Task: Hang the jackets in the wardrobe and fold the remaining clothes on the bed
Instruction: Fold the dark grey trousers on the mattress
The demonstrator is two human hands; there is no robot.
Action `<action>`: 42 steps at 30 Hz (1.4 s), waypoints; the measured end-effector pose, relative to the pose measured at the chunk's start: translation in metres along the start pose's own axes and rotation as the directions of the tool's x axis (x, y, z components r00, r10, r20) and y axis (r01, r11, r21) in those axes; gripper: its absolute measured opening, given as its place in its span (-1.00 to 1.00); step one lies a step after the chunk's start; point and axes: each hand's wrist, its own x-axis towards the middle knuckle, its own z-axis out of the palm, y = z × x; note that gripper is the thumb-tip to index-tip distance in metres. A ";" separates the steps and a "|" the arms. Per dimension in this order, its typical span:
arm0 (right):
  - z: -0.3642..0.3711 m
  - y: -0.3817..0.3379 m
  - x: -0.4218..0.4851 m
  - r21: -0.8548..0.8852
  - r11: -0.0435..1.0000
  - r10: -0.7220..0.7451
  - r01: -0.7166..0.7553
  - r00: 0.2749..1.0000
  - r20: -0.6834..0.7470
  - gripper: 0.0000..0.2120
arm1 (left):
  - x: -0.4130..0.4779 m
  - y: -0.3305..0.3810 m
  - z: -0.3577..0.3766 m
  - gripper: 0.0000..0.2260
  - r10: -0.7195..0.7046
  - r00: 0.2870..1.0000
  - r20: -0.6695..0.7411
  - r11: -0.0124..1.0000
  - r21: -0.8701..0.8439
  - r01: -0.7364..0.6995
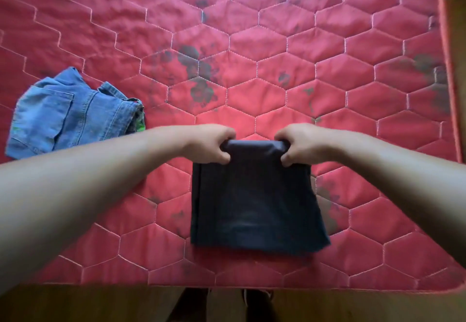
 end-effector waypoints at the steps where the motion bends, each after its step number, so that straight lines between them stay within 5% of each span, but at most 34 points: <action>1: -0.020 -0.002 -0.008 -0.013 1.000 -0.013 0.011 0.990 -0.144 -0.80 | -0.006 0.005 -0.022 -0.85 0.015 0.992 -0.129 1.000 0.025 -0.011; 3: -0.059 -0.005 -0.027 -0.077 0.996 -0.068 0.036 0.875 -0.478 -0.80 | -0.020 0.014 -0.067 -0.85 0.062 0.901 -0.430 0.998 0.048 -0.046; 5: -0.084 -0.009 -0.043 -0.175 0.983 -0.168 0.057 0.667 -0.726 -0.84 | -0.034 0.021 -0.096 -0.82 0.140 0.751 -0.645 0.990 0.095 -0.103; 6: -0.087 -0.011 -0.048 -0.211 0.976 -0.205 0.058 0.581 -0.787 -0.83 | -0.039 0.023 -0.101 -0.80 0.191 0.689 -0.699 0.981 0.142 -0.129; 8: -0.074 -0.016 -0.054 -0.224 0.974 -0.212 0.042 0.528 -0.822 -0.78 | -0.044 0.025 -0.088 -0.77 0.272 0.623 -0.734 0.961 0.241 -0.137; 11: -0.008 -0.021 -0.049 -0.269 0.962 -0.188 -0.050 0.596 -0.781 -0.72 | -0.041 0.018 -0.023 -0.80 0.304 0.622 -0.721 0.933 0.357 -0.042; 14: 0.073 -0.023 -0.040 -0.347 0.933 -0.105 -0.099 0.845 -0.524 -0.63 | -0.040 0.001 0.064 -0.64 0.120 0.870 -0.478 0.917 0.389 0.088; 16: 0.112 -0.016 -0.030 -0.334 0.938 -0.057 -0.089 0.913 -0.404 -0.57 | -0.038 -0.013 0.107 -0.61 0.022 0.921 -0.389 0.910 0.390 0.143; 18: 0.122 -0.011 -0.016 -0.188 0.982 -0.075 -0.035 0.835 -0.546 -0.60 | -0.027 -0.023 0.116 -0.68 0.048 0.831 -0.555 0.946 0.293 0.141; 21: 0.105 -0.008 0.029 -0.120 0.992 -0.111 0.025 0.604 -0.789 -0.60 | 0.019 -0.030 0.094 -0.62 0.072 0.628 -0.775 0.959 0.227 0.170; 25: 0.093 -0.007 0.093 -0.187 0.975 -0.053 -0.121 0.690 -0.722 -0.30 | 0.077 -0.034 0.087 -0.41 -0.045 0.651 -0.757 0.937 0.193 0.290; 29: 0.101 0.006 0.117 -0.169 0.968 0.007 -0.183 0.699 -0.715 -0.27 | 0.096 -0.044 0.089 -0.39 -0.087 0.696 -0.713 0.929 0.194 0.316; 33: 0.080 -0.004 0.104 -0.145 0.971 0.062 -0.188 0.790 -0.610 -0.29 | 0.086 -0.037 0.069 -0.41 -0.126 0.761 -0.636 0.943 0.160 0.290; 37: 0.054 0.005 0.099 -0.157 0.977 -0.014 -0.143 0.695 -0.719 -0.38 | 0.086 -0.037 0.054 -0.43 -0.055 0.710 -0.702 0.930 0.223 0.293; 42: 0.059 0.034 0.135 -0.208 0.960 -0.007 -0.185 0.731 -0.683 -0.27 | 0.112 -0.061 0.062 -0.39 -0.030 0.686 -0.727 0.930 0.232 0.286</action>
